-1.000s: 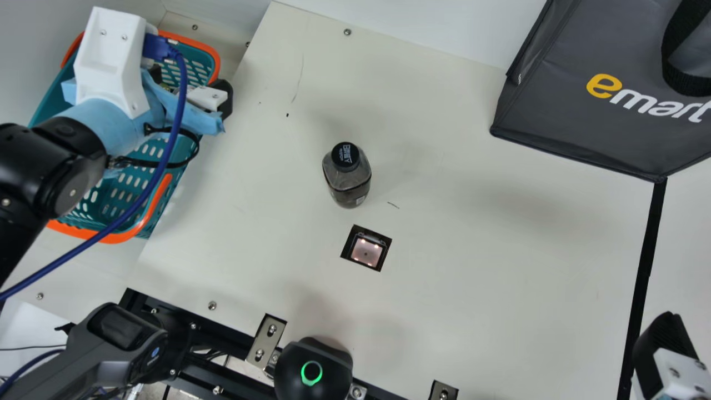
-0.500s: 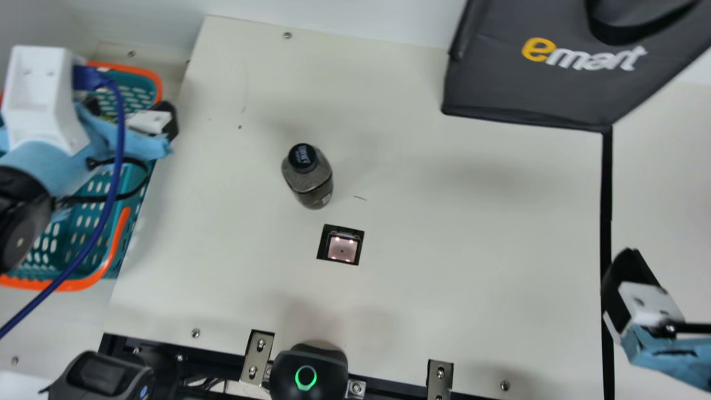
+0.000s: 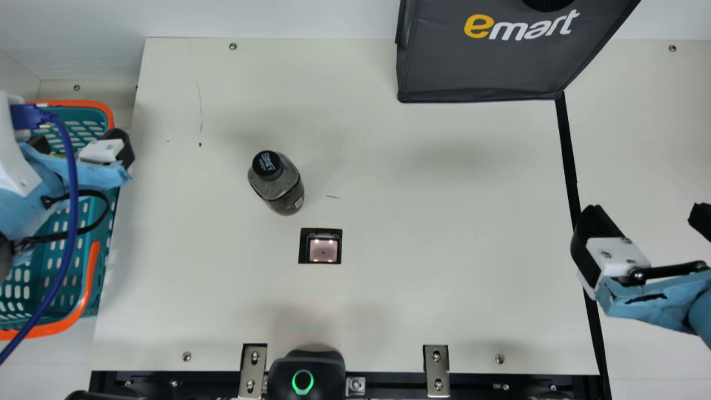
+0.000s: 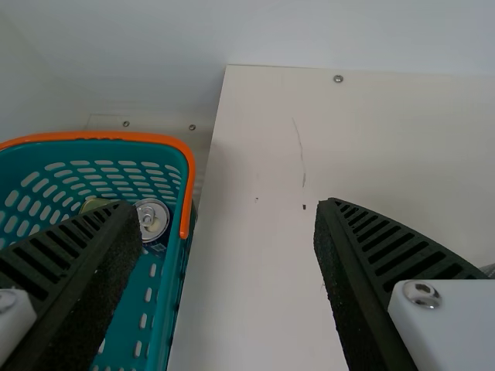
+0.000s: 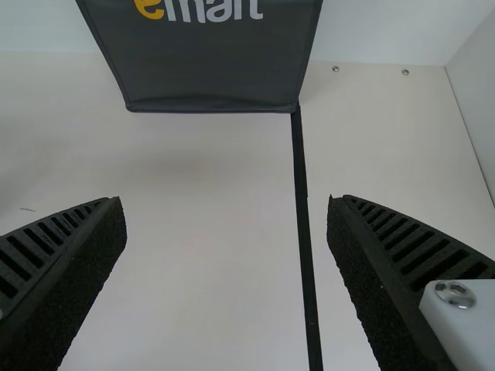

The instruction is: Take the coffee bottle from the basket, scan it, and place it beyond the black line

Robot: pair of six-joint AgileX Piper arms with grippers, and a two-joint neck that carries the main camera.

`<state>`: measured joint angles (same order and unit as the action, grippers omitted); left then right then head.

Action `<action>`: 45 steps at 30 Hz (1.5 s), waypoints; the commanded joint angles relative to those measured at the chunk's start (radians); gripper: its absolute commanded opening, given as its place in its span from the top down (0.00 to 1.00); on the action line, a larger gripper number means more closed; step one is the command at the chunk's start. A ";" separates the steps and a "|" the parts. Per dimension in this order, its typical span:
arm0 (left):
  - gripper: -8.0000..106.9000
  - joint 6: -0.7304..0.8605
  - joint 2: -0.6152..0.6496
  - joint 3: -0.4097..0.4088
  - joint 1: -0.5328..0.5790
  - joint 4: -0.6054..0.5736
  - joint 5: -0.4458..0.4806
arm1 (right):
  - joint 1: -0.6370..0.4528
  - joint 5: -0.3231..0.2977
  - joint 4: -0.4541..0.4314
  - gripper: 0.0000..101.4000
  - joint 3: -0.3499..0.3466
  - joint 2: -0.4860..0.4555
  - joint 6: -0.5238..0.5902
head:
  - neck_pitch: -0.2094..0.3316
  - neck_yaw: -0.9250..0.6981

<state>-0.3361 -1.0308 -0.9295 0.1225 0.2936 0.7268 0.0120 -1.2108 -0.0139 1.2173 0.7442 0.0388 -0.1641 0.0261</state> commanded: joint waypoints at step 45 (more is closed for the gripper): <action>0.15 -0.098 -0.123 -0.118 0.338 -0.031 -0.031 | 0.000 0.000 0.000 0.10 0.000 0.000 0.000 | 0.026 0.001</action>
<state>-0.4352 -1.1513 -1.0460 0.4537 0.2638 0.6984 0.0120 -1.2108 -0.0139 1.2173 0.7442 0.0388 -0.1657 0.0291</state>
